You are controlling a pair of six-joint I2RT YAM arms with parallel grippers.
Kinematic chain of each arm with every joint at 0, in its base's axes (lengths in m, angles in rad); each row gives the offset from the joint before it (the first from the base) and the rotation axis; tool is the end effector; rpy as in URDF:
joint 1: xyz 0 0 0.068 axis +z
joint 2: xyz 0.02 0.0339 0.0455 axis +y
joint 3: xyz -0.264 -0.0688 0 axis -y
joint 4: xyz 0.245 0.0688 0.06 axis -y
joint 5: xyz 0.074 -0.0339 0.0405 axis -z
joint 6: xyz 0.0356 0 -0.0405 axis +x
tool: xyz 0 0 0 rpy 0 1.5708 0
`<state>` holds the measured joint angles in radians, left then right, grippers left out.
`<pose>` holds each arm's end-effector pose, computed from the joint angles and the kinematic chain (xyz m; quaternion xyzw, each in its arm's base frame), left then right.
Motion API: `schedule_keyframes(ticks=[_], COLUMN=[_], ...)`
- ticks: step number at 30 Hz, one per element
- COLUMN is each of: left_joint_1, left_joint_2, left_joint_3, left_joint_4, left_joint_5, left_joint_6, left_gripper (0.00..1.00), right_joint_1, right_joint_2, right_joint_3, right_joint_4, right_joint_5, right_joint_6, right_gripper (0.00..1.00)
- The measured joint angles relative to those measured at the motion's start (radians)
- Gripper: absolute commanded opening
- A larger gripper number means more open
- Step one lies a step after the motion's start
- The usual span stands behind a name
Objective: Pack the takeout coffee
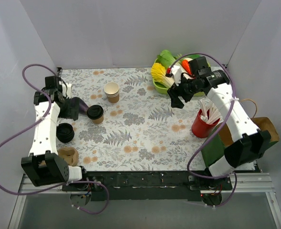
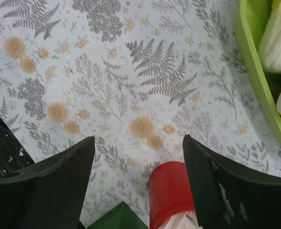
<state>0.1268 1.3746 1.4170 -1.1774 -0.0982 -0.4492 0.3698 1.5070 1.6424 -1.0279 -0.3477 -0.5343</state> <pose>0.2545 0.0360 0.3436 -0.2872 0.9320 0.0126 0.2208 0.2802 0.1216 0.3858 -0.4575 0.8104 0.1356 0.3400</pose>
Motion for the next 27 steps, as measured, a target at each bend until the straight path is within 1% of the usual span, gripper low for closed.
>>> schedule_keyframes(ticks=[4, 8, 11, 14, 18, 21, 24, 27], left_joint_1=[0.098, 0.187, 0.219, 0.249, 0.319, 0.361, 0.386, 0.39], left_joint_2=[-0.116, -0.14, -0.134, -0.123, -0.089, -0.046, -0.01, -0.008], left_joint_3=[-0.114, -0.183, -0.246, -0.283, -0.29, -0.285, -0.273, -0.267], left_joint_4=[-0.098, -0.135, -0.153, -0.166, -0.169, -0.17, -0.168, -0.167], left_joint_5=[-0.071, -0.089, -0.095, -0.097, -0.095, -0.079, -0.044, 0.007], left_joint_6=[0.015, 0.027, 0.034, 0.04, 0.051, 0.07, 0.107, 0.195], left_gripper=[0.89, 0.86, 0.84, 0.81, 0.76, 0.77, 0.82, 0.82], right_joint_1=[0.019, 0.046, 0.063, 0.078, 0.092, 0.1, 0.103, 0.103], right_joint_2=[0.139, 0.24, 0.29, 0.32, 0.336, 0.336, 0.336, 0.322], right_joint_3=[0.106, 0.197, 0.242, 0.271, 0.282, 0.282, 0.273, 0.227], right_joint_4=[-0.003, -0.005, -0.025, -0.035, -0.044, -0.047, -0.042, -0.027], right_joint_5=[-0.072, -0.125, -0.152, -0.172, -0.188, -0.195, -0.198, -0.198], right_joint_6=[0.015, 0.01, 0.0, -0.012, -0.019, -0.02, -0.02, -0.019], right_gripper=[0.79, 0.79, 0.78, 0.78, 0.77, 0.77, 0.77, 0.76])
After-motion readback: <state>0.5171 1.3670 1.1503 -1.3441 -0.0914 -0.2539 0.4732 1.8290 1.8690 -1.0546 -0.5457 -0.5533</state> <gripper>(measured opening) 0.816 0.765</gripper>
